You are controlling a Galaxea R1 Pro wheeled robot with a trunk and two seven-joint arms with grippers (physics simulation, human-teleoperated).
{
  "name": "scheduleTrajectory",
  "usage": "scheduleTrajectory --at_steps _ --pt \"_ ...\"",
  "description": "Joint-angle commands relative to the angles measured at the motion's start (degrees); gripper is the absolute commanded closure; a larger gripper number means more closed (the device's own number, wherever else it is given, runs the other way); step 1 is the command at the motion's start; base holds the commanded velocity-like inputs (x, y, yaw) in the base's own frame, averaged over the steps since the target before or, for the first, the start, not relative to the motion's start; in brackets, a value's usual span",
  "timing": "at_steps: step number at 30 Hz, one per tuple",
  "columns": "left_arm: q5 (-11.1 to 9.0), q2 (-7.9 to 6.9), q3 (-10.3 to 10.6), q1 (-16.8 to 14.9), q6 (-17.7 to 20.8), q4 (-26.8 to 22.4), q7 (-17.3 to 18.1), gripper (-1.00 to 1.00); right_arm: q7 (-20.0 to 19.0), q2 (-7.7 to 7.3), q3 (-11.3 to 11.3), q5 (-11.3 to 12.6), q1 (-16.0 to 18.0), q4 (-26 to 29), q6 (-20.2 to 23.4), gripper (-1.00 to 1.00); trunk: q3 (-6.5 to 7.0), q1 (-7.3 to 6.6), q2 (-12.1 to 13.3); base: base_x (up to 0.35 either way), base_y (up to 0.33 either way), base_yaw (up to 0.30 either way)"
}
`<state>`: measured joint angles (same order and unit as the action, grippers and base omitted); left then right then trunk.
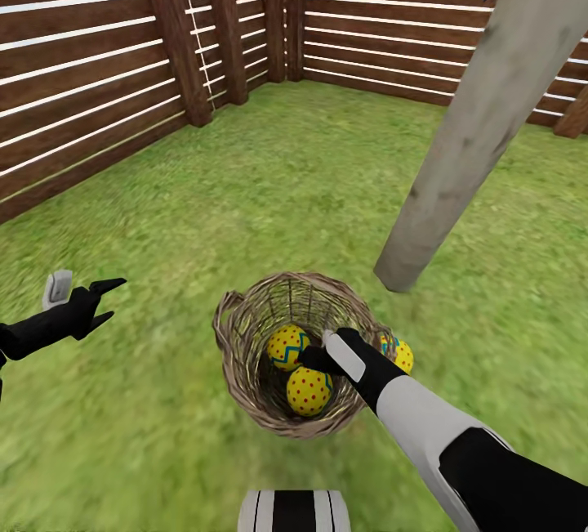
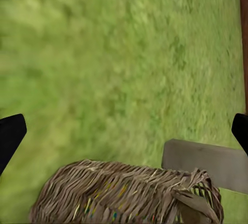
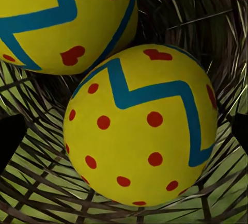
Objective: Take the three Easter eggs out of the wicker basket on the lawn in the garden, then place them on the lawn next to a single tree (choose any tree) so that all three eggs are next to the same tree and none are left in the basket.
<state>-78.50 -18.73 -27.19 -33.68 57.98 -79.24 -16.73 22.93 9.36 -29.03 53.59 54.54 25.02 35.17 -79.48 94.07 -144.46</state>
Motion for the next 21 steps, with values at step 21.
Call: scheduleTrajectory --at_steps 21 --pt "-0.6 -0.03 -0.15 -0.04 0.23 0.0 -0.58 -1.0 1.33 -0.02 -0.4 0.72 0.04 0.22 0.35 -1.0 -2.26 0.25 -0.15 0.0 0.0 0.0"
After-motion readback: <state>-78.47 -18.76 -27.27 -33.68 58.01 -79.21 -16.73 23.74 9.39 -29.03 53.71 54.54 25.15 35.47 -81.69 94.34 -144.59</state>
